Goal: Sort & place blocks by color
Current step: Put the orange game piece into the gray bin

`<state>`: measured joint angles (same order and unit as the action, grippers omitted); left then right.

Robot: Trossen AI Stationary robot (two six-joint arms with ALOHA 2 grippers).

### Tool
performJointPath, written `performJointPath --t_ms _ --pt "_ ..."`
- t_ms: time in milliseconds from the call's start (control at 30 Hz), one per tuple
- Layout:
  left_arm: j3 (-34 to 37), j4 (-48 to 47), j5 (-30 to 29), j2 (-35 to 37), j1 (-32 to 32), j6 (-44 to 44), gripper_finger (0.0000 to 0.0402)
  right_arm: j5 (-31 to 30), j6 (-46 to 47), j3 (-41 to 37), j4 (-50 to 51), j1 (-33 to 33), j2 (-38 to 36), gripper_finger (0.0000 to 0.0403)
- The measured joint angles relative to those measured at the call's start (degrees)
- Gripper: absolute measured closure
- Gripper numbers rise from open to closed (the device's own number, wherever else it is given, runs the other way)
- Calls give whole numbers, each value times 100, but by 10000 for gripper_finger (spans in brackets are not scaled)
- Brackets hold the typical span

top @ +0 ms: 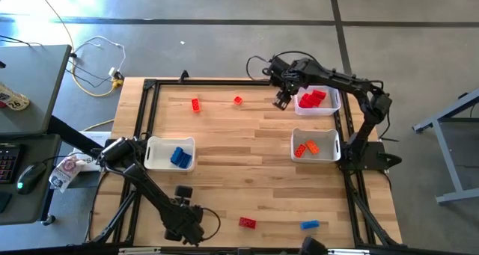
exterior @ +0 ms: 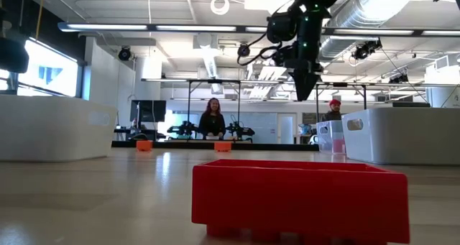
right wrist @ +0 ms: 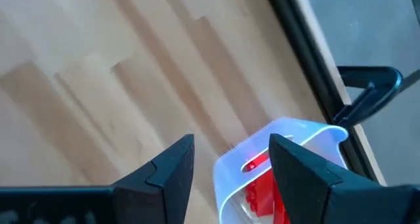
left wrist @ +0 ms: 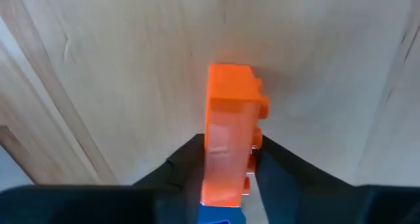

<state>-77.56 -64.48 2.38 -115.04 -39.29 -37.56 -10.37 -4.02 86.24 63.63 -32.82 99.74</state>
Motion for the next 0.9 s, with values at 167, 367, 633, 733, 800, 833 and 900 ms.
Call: performJointPath --t_ms 167,367,633,733,800,833,900 --pt "-7 30 23 9 114 -420 339 0 -267 0 231 264 0 219" --pt "-4 194 -357 117 169 -722 339 33 -535 0 428 651 -94 219" --pt "-2 190 -1256 679 309 -875 336 320 -548 2 434 1086 -619 219" --pt "-2 187 -1508 904 469 -737 337 456 -633 2 431 1219 -844 219" --pt "-2 189 -1702 1049 608 -578 337 649 -712 2 434 1297 -994 219" --pt "-2 190 -1771 1119 682 -478 337 771 -752 2 431 1331 -1062 219" --pt "-2 197 -1907 1252 864 -251 334 1046 -818 2 431 1400 -1186 219"
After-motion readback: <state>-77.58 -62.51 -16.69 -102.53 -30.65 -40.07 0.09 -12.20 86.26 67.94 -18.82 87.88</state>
